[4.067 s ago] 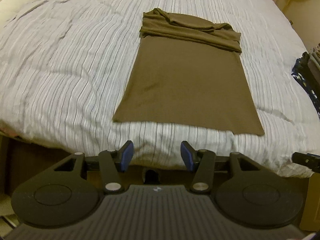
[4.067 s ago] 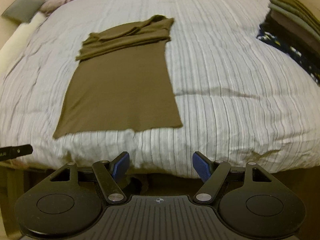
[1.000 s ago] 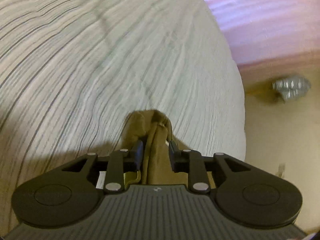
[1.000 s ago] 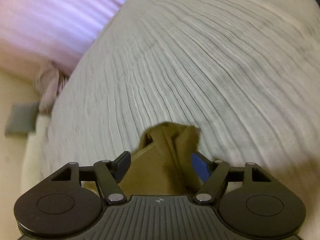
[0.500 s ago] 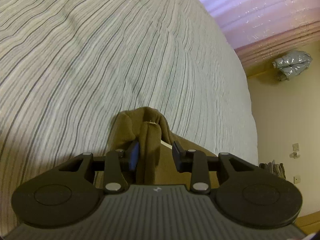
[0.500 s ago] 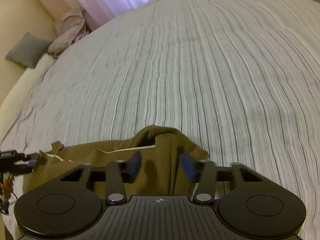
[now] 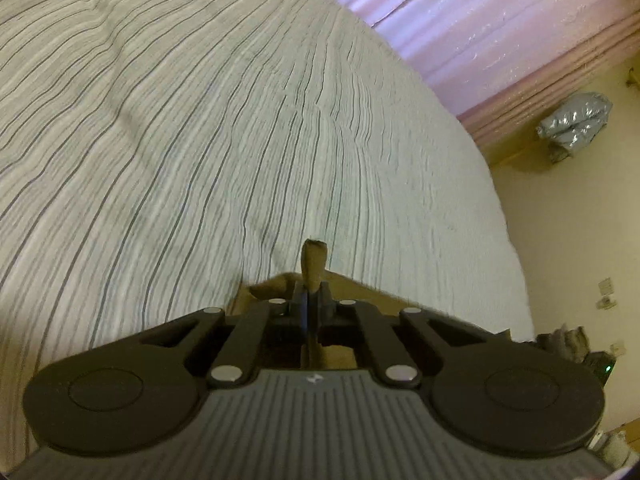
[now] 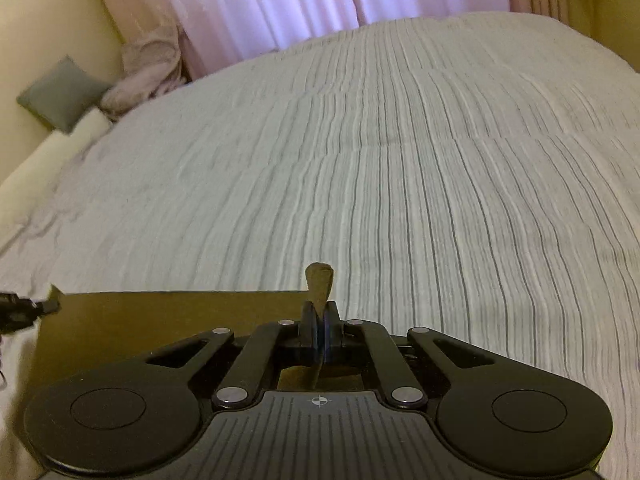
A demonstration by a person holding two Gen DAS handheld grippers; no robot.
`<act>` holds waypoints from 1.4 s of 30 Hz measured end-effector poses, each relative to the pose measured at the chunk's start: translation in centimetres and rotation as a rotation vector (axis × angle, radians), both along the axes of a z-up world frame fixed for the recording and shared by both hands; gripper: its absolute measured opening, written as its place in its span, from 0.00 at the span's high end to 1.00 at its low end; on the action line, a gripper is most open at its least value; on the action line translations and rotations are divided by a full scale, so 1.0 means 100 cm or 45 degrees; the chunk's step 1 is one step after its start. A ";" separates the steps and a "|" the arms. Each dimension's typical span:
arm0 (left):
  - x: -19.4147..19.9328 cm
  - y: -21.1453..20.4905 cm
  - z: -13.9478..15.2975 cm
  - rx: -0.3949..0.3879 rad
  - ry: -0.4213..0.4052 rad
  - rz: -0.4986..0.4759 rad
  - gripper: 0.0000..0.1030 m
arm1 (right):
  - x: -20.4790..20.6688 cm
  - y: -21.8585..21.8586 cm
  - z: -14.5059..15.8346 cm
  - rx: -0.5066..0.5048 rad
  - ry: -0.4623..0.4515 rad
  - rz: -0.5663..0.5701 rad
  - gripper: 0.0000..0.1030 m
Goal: Fold clothes
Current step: 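Lower the folded shirt onto the bed and open both grippers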
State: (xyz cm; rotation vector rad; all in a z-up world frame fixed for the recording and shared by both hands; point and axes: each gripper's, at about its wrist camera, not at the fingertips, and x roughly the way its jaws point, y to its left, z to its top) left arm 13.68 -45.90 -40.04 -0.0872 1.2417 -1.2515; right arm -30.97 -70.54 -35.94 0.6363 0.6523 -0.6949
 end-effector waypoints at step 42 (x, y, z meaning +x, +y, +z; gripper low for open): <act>-0.082 0.005 0.030 0.035 -0.493 0.000 0.93 | 0.040 0.050 0.006 -0.237 0.234 -0.135 0.41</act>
